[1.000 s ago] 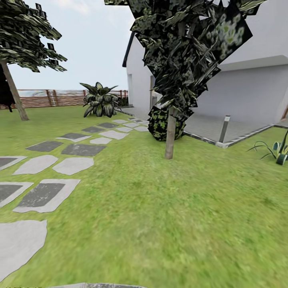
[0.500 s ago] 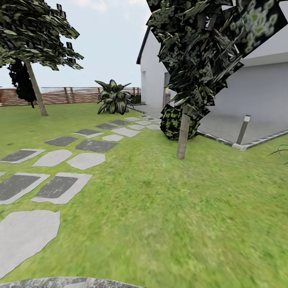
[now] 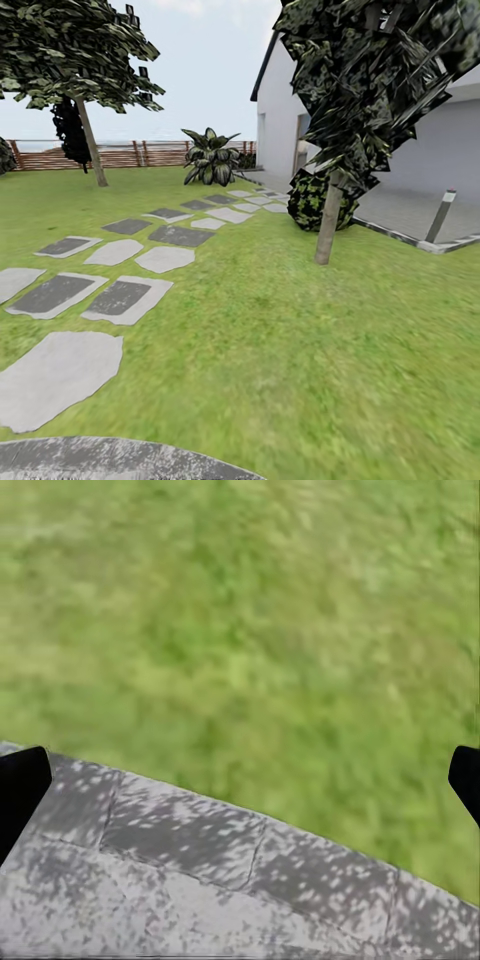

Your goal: Pick up the pesticide atomizer in the garden and spray insectifuge to fully cover both potted plants in the garden.

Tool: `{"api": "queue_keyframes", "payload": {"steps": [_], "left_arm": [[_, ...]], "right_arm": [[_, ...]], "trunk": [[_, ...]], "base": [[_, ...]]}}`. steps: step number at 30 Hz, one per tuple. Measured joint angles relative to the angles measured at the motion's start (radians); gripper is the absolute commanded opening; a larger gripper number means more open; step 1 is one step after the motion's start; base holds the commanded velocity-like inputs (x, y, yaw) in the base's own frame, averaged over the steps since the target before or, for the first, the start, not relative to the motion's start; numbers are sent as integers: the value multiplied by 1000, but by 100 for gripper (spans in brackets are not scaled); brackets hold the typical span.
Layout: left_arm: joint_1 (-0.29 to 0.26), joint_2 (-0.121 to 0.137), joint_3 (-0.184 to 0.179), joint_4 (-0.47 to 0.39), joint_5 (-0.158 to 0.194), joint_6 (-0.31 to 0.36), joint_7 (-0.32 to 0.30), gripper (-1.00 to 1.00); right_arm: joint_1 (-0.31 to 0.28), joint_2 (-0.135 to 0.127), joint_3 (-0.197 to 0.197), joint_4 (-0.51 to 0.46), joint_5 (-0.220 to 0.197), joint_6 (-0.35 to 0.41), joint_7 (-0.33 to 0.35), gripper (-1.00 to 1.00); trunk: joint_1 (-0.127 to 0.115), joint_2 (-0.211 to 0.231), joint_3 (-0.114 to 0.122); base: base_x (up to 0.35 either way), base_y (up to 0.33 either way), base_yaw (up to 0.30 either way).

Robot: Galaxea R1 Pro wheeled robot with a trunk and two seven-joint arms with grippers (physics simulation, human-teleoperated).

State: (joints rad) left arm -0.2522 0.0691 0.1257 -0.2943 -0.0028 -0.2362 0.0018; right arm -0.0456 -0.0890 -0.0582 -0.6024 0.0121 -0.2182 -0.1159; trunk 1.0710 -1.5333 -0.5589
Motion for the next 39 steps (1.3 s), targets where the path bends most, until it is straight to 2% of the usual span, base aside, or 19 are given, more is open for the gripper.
{"api": "queue_keyframes", "payload": {"steps": [4, 8, 10, 16, 39], "left_arm": [[0, 1, 1, 0, 2, -5, 0, 100], [1, 2, 2, 0, 4, -8, -1, 100], [1, 5, 5, 0, 4, -22, -2, 100], [1, 13, 5, 1, 5, -76, -8, 100], [2, 15, 7, 0, 4, -78, 2, 100]], "right_arm": [[0, 0, 0, 10, 6, 0, 2, 100], [0, 0, 1, 12, 46, -1, 3, 100], [0, 0, 1, 14, 52, -1, 3, 100], [0, 0, 1, 14, 53, -1, 2, 100], [0, 1, 1, 14, 52, -3, -1, 100]], "trunk": [[15, -28, -17], [31, -56, -35], [38, -70, -44], [61, -112, -70], [150, -273, -170]], "base": [[0, 0, 185], [0, 0, 177], [0, 0, 175], [0, 0, 174], [0, 0, 196]]}}
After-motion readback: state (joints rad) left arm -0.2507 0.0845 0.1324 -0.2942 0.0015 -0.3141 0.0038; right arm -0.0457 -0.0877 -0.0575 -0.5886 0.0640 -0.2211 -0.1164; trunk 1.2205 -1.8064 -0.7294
